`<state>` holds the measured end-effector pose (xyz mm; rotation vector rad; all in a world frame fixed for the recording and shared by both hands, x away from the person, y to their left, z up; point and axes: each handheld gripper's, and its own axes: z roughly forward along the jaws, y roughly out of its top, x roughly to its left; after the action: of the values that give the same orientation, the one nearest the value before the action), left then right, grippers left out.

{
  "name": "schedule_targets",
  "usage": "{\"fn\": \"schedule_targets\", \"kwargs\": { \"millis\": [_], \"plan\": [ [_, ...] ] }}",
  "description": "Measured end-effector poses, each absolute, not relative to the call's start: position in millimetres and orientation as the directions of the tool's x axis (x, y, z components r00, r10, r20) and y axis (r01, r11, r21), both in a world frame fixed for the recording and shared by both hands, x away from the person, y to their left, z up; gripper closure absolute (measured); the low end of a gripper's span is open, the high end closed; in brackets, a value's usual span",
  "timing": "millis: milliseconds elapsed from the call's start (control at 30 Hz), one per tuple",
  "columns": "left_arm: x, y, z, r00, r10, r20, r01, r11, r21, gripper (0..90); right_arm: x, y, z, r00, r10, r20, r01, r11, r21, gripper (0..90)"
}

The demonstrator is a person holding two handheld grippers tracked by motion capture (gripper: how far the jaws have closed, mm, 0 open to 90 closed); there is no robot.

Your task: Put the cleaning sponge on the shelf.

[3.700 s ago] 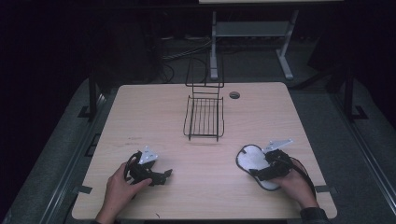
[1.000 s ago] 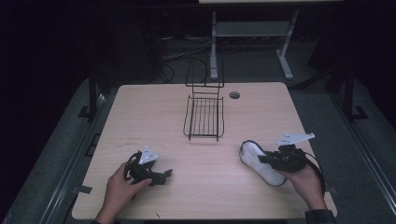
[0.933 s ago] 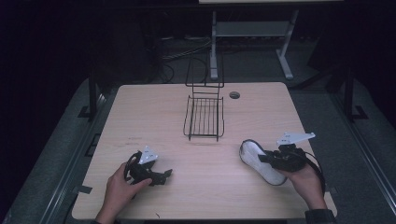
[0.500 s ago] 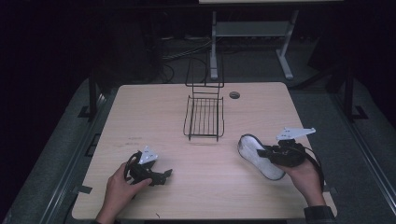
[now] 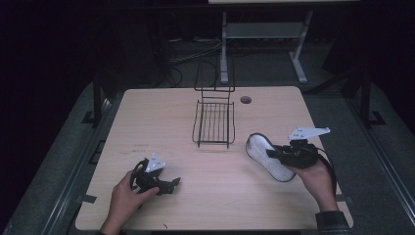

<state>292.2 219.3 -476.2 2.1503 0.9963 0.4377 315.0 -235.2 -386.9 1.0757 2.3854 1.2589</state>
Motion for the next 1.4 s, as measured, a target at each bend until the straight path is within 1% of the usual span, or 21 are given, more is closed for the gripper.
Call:
{"fn": "schedule_targets", "kwargs": {
  "millis": [533,1100,1400],
  "plan": [
    [292.3,219.4,-476.2,0.645,0.764,0.010,0.520,-0.448,0.727,12.5,333.9,-218.7,-372.4,-0.715,0.691,0.102,0.463,0.359,0.811,74.9],
    [292.3,219.5,-475.9,0.646,0.764,0.010,0.522,-0.450,0.725,12.5,363.3,-197.5,-361.9,-0.726,0.680,0.101,0.443,0.350,0.825,74.8],
    [292.3,219.7,-475.6,0.648,0.762,0.009,0.523,-0.454,0.721,12.5,383.9,-179.7,-356.5,-0.730,0.677,0.098,0.433,0.347,0.832,74.8]
  ]
}}
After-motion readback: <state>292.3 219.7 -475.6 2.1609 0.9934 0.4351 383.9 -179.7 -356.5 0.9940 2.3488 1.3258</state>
